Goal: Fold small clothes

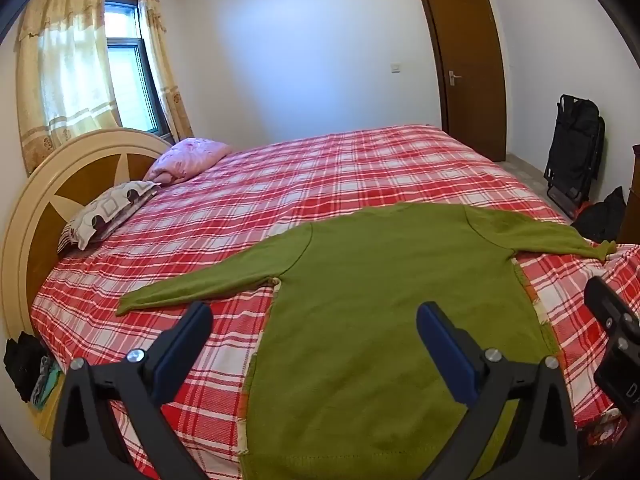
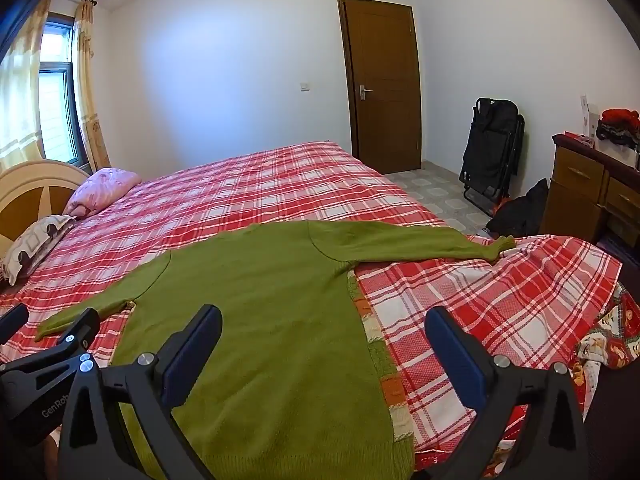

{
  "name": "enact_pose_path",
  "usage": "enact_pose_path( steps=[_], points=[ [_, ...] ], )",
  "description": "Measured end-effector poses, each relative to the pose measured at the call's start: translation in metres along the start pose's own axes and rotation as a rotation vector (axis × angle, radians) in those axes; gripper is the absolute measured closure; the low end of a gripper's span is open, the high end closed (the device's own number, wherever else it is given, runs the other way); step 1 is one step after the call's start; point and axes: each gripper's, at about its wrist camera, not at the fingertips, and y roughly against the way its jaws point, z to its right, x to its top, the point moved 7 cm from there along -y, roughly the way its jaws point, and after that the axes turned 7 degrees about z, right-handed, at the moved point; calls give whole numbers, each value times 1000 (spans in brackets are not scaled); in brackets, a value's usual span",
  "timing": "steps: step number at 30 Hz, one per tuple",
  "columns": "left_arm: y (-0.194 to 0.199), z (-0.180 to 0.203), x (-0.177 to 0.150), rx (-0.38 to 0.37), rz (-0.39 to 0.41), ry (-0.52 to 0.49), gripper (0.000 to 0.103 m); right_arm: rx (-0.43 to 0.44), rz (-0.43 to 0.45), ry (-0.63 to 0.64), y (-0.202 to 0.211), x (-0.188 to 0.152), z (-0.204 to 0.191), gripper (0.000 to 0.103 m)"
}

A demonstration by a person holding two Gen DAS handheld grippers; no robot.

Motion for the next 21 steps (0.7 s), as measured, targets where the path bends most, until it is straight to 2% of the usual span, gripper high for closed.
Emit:
enact_pose_path(
  steps=[21],
  points=[
    [-1,1,-2,-17,-12,20,0,-3,-6,9,1,-1,-4,1]
  ],
)
